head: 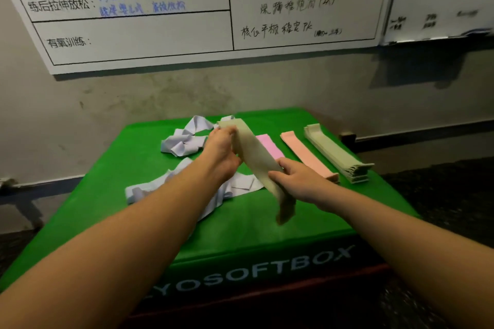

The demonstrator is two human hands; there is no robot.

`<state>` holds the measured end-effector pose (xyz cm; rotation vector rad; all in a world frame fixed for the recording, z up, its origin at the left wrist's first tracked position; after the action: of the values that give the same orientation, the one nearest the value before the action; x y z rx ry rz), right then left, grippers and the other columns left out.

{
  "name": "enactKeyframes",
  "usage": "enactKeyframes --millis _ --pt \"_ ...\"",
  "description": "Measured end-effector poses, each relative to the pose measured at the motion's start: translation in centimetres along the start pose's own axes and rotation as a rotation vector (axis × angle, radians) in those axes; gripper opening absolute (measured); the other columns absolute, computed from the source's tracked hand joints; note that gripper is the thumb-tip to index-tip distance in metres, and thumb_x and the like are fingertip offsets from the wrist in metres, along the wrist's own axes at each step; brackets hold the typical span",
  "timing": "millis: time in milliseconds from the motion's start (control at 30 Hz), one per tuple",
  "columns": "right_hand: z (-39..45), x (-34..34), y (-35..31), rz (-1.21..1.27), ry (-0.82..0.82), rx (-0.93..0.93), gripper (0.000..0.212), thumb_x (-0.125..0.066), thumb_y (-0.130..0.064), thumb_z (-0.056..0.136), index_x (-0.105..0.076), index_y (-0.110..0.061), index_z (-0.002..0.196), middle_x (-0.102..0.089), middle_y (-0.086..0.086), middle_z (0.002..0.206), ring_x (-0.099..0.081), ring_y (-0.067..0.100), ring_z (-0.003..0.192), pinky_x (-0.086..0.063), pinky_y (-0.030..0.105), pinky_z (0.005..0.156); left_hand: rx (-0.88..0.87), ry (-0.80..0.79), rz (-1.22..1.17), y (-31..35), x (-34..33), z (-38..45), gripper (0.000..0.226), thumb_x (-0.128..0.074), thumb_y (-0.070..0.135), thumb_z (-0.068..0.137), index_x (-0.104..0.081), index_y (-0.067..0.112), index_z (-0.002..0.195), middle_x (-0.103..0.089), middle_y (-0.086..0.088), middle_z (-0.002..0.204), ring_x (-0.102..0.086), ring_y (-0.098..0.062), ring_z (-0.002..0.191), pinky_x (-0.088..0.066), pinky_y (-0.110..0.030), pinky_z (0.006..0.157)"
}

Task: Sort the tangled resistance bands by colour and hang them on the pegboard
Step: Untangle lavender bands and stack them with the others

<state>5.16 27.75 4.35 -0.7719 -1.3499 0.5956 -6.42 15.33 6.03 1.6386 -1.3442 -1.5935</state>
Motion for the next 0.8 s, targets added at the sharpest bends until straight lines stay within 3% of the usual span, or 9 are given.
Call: enactKeyframes --millis 100,200,300,367,467,533,633,700,800 --pt "-1.3 1.9 3.0 0.006 -0.03 -0.086 0.02 -0.05 -0.029 0.1 -0.051 -0.024 0.119 -0.065 -0.001 0.108 -0.063 0.019 0.092 -0.049 0.034 0.075 -0.026 -0.01 -0.001 -1.1 -2.8 1.1 0.029 -0.044 0.004 0.101 -0.053 0.022 0.123 -0.061 -0.004 0.094 -0.057 -0.018 0.077 -0.046 -0.032 0.064" --pt "-2.3 3.8 6.1 0.23 -0.025 -0.162 0.034 -0.054 -0.013 0.093 -0.041 -0.021 0.124 -0.067 0.009 0.109 -0.065 0.025 0.082 -0.052 0.034 0.068 -0.052 -0.039 0.016 -1.8 -5.0 2.6 0.043 -0.043 -0.004 0.097 -0.047 0.018 0.133 -0.059 -0.006 0.093 -0.057 -0.019 0.079 -0.048 -0.035 0.067" --pt "-2.9 6.3 8.8 0.309 0.064 -0.186 0.036 -0.06 -0.008 0.091 -0.043 -0.019 0.122 -0.069 0.014 0.103 -0.066 0.024 0.079 -0.053 0.031 0.062 -0.078 -0.05 0.075 -2.3 -7.1 4.2 0.047 -0.043 -0.007 0.094 -0.045 0.011 0.138 -0.061 -0.009 0.095 -0.061 -0.02 0.077 -0.051 -0.033 0.061" --pt "-3.1 7.8 9.9 0.272 0.121 -0.153 0.033 -0.064 -0.014 0.092 -0.046 -0.023 0.118 -0.071 0.009 0.091 -0.065 0.021 0.07 -0.048 0.026 0.049 -0.112 -0.03 0.083 -2.1 -8.2 5.5 0.044 -0.044 -0.008 0.095 -0.046 0.008 0.135 -0.061 -0.012 0.1 -0.061 -0.022 0.079 -0.053 -0.034 0.058" --pt "-3.4 10.1 11.5 0.268 0.225 -0.1 0.023 -0.069 -0.015 0.091 -0.055 -0.023 0.107 -0.063 -0.002 0.059 -0.049 0.012 0.044 -0.036 0.022 0.038 -0.131 -0.009 0.119 -2.8 -10.1 7.7 0.034 -0.042 -0.011 0.094 -0.045 0.009 0.121 -0.055 -0.015 0.102 -0.059 -0.026 0.083 -0.056 -0.041 0.068" --pt "-3.2 11.9 12.5 0.25 0.298 -0.08 0.02 -0.07 -0.012 0.09 -0.059 -0.02 0.105 -0.062 -0.001 0.062 -0.048 0.013 0.046 -0.039 0.025 0.042 -0.138 -0.023 0.169 -3.4 -11.6 9.5 0.034 -0.042 -0.012 0.094 -0.044 0.011 0.119 -0.055 -0.016 0.107 -0.059 -0.028 0.089 -0.056 -0.044 0.077" --pt "-2.7 14.1 13.8 0.153 0.309 -0.108 0.009 -0.067 -0.014 0.091 -0.07 -0.021 0.095 -0.069 0.006 0.079 -0.055 0.02 0.06 -0.045 0.032 0.06 -0.128 -0.053 0.213 -4.1 -13.9 12.3 0.031 -0.048 -0.008 0.096 -0.044 0.012 0.119 -0.057 -0.012 0.105 -0.063 -0.026 0.09 -0.057 -0.04 0.068" --pt "-2.0 15.3 15.0 0.095 0.268 -0.161 0.012 -0.067 -0.016 0.091 -0.076 -0.023 0.096 -0.075 0.005 0.092 -0.066 0.027 0.076 -0.052 0.033 0.072 -0.124 -0.068 0.257 -4.6 -15.7 14.1 0.03 -0.052 -0.006 0.095 -0.045 0.014 0.116 -0.059 -0.008 0.103 -0.065 -0.023 0.091 -0.056 -0.036 0.065" --pt "-0.6 17.9 16.2 0.069 0.285 -0.19 0.014 -0.069 -0.018 0.089 -0.078 -0.023 0.099 -0.076 -0.003 0.095 -0.07 0.013 0.091 -0.055 0.028 0.087 -0.133 -0.086 0.338 -5.5 -18.3 16.7 0.031 -0.057 -0.004 0.093 -0.047 0.02 0.111 -0.062 -0.004 0.1 -0.064 -0.015 0.08 -0.051 -0.029 0.063"
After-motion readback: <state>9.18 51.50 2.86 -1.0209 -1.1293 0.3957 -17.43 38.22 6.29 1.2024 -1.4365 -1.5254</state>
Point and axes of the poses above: each hand's wrist, its own z-axis towards the middle knuckle, its own x-axis out of the back of the hand, y = z × x, the point moved 8 cm from there along z, towards the middle knuckle
